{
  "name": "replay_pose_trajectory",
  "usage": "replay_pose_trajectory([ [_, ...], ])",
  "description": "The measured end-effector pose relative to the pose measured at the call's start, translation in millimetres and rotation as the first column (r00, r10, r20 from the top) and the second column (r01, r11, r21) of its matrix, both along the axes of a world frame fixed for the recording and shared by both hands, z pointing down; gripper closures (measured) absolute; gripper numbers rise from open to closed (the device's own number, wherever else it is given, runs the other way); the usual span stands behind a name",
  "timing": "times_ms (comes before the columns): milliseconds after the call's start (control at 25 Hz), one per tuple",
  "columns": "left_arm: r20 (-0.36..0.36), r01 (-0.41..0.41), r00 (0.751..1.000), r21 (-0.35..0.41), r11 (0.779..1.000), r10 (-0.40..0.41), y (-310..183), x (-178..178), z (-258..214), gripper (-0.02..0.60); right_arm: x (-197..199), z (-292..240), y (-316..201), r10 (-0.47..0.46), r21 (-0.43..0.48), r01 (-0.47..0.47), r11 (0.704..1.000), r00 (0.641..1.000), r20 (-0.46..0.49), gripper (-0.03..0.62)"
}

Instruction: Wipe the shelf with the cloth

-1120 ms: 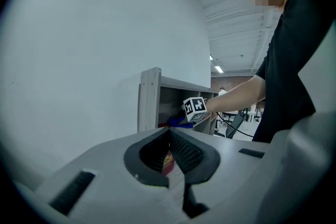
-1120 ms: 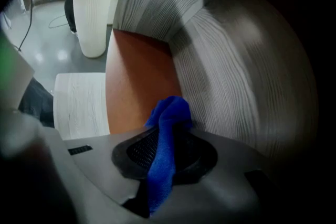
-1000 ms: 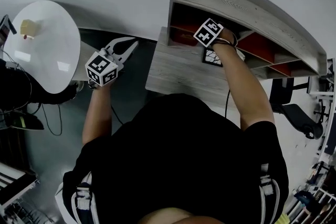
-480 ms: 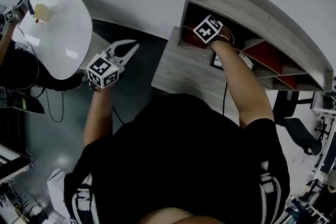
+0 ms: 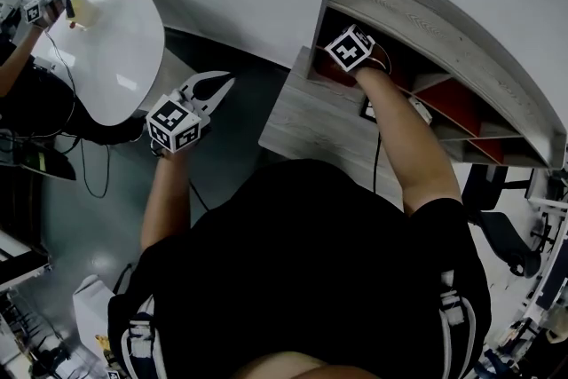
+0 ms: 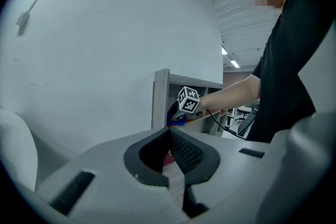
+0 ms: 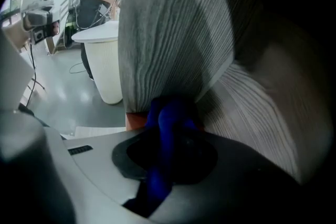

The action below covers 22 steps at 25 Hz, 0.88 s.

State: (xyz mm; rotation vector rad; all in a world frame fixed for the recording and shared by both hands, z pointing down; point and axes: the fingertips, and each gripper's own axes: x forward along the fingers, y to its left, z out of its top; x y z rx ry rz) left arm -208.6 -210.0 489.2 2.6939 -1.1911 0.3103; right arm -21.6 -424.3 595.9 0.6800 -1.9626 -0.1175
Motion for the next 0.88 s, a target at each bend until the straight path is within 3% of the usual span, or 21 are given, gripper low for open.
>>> replay_pose_trajectory([
  [240, 0.000, -0.011, 1.000, -0.001, 1.000, 0.011, -0.4, 4.9, -2.6, 0.565, -1.2, -5.3, -0.6, 0.016, 0.025, -0.018, 1.000, 0.998, 0.066, 0.548],
  [560, -0.007, -0.023, 1.000, 0.003, 1.000, 0.023, 2.2, 11.5, -6.0, 0.565, 8.9, -2.4, 8.1, 0.008, 0.075, -0.010, 0.997, 0.999, 0.036, 0.536],
  [760, -0.020, -0.026, 0.999, -0.005, 1.000, 0.026, 7.1, 7.8, -3.0, 0.565, 18.0, -16.7, 21.3, 0.022, 0.089, -0.032, 0.996, 0.994, 0.108, 0.534],
  [880, -0.029, -0.043, 0.999, -0.007, 0.999, 0.042, 7.7, 11.7, -0.2, 0.565, 22.9, -29.3, 28.7, 0.040, 0.111, -0.064, 0.992, 0.979, 0.200, 0.534],
])
